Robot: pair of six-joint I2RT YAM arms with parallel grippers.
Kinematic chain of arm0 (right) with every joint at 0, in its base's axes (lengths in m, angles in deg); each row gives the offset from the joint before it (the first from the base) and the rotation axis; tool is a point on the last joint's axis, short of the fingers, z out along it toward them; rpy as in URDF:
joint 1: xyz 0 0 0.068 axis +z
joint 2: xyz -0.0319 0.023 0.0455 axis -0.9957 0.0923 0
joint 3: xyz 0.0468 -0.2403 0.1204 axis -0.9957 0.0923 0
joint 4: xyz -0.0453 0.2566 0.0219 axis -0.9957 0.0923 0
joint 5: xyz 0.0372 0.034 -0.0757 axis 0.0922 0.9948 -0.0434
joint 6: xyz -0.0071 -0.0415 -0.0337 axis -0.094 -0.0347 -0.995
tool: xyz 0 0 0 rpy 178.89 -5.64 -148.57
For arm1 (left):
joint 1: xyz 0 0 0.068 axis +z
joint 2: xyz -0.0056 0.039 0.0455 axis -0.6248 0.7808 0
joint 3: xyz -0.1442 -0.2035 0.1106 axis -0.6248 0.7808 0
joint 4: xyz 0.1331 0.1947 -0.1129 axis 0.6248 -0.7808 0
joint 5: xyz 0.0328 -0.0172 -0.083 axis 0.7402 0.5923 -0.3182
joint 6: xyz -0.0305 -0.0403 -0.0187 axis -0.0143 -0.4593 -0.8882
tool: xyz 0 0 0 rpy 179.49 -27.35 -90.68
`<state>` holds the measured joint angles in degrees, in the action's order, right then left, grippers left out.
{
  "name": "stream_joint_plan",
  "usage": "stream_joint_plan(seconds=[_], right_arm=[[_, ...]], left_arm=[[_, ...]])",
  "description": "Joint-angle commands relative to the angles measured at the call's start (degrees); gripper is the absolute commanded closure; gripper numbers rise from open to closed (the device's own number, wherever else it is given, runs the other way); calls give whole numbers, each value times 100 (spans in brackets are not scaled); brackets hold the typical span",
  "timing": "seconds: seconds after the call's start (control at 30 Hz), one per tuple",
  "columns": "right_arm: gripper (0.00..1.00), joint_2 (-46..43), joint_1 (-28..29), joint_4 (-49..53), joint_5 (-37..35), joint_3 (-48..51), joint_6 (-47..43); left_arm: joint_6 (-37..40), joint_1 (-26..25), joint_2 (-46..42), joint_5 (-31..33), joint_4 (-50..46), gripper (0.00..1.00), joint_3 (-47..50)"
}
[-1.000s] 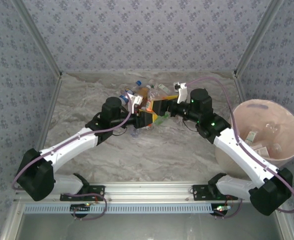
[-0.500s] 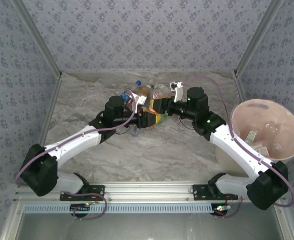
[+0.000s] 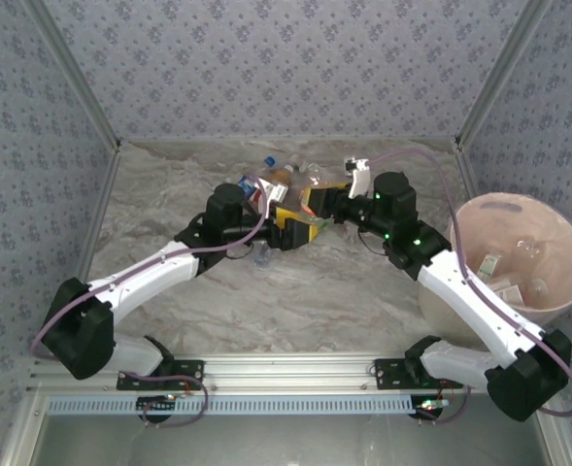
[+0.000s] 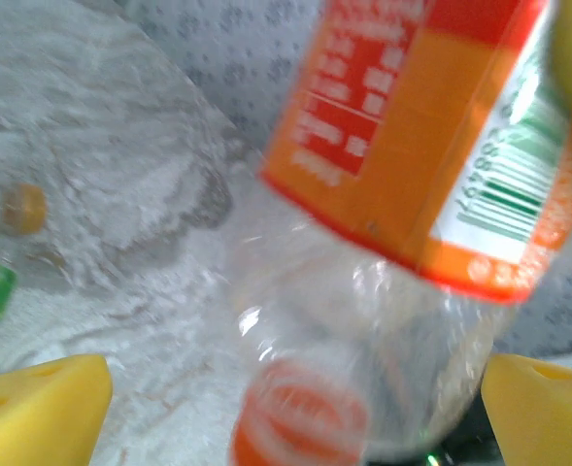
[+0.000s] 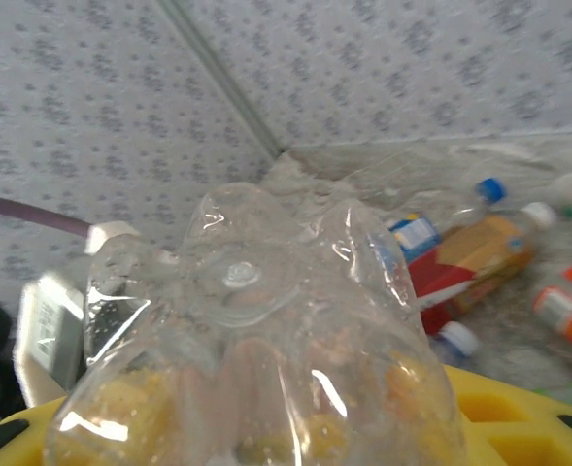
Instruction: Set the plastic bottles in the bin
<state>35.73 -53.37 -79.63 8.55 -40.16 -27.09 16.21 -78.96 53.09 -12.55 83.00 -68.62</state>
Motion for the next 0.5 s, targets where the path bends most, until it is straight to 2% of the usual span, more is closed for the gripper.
stream_joint_plan(seconds=[0.0, 0.13, 0.27, 0.47], right_arm=[[52, -411, -168, 988, -1003, -494, -758], [53, -811, -466, 1920, -1862, -929, -1220], [53, -1256, -866, 2421, -2391, -1460, -1341], [54, -1840, -1054, 2780, -4133, -1669, -1830]], left_arm=[[119, -42, -607, 1050, 415, 2, 310], [79, -45, -1006, 2325, 459, 2, 602], [81, -43, -1146, 3224, 91, 2, 708], [-57, -39, -1150, 4040, -302, 2, 712]])
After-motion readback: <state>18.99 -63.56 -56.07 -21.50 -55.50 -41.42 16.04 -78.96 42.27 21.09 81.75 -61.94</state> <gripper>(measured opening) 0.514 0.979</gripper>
